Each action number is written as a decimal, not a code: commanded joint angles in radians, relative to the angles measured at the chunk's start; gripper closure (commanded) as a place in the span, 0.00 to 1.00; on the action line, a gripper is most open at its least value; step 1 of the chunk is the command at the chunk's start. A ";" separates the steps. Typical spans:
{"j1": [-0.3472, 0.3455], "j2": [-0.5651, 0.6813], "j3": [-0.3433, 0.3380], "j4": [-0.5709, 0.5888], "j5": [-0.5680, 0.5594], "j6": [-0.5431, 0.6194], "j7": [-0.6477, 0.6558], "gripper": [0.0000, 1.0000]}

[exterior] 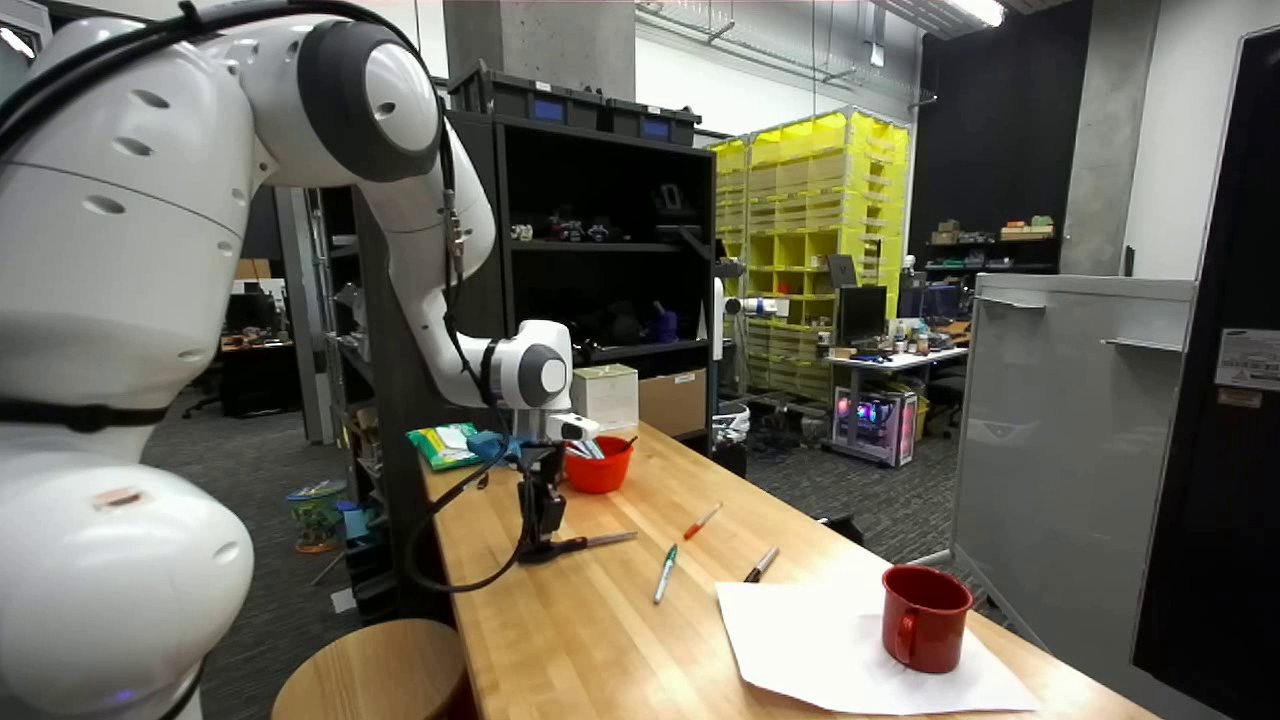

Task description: Open and close the black pair of scissors five times

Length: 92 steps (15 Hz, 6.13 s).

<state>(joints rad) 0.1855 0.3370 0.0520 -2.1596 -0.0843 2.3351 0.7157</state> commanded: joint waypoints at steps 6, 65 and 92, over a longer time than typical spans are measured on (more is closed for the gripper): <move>-0.001 0.011 -0.003 0.003 0.034 0.009 -0.057 0.32; 0.009 0.029 -0.013 0.031 0.059 0.005 -0.115 0.94; 0.016 0.036 -0.020 0.043 0.055 -0.011 -0.111 0.78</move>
<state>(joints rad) 0.1956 0.3733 0.0373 -2.1052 -0.0353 2.3228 0.6146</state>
